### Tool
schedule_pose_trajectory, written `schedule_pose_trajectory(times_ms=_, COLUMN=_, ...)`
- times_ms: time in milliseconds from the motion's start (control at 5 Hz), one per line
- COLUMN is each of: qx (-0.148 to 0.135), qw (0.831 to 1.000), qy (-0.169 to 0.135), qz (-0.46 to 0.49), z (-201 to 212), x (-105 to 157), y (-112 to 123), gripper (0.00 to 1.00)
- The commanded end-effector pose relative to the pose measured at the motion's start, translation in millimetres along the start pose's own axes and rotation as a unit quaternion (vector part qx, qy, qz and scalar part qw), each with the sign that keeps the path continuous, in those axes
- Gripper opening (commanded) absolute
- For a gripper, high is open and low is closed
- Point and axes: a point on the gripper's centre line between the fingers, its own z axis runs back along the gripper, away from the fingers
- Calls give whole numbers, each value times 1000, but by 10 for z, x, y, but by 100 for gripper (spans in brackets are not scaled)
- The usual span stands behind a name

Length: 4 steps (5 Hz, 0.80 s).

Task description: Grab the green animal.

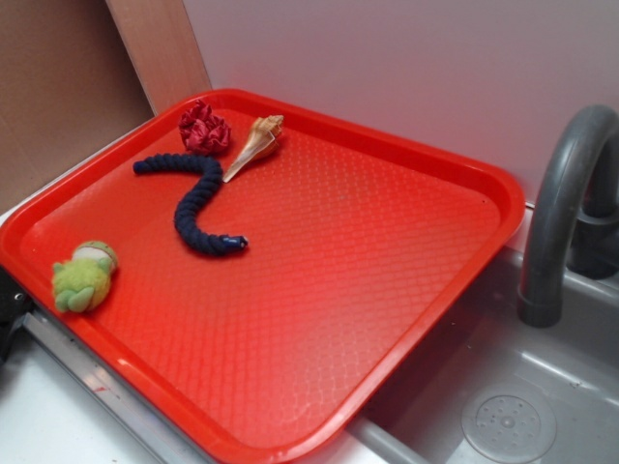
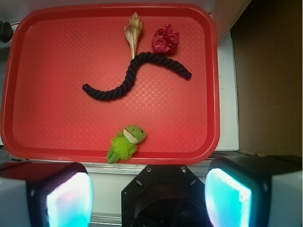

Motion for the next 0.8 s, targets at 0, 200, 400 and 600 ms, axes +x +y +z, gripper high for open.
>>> schedule_pose_trajectory(times_ms=0, qx=0, qw=1000, qy=0, qz=0, z=0, x=0, y=0, gripper=100)
schedule_pose_trajectory(times_ms=200, qx=-23, qw=999, qy=30, qz=25, z=-49, x=33, y=-8, gripper=100)
schedule_pose_trajectory(times_ms=400, qx=-41, qw=996, qy=68, qz=48, z=-175, x=54, y=-33, gripper=100)
schedule_pose_trajectory(times_ms=600, qx=-29, qw=992, qy=104, qz=62, z=-446, x=94, y=-44, gripper=100)
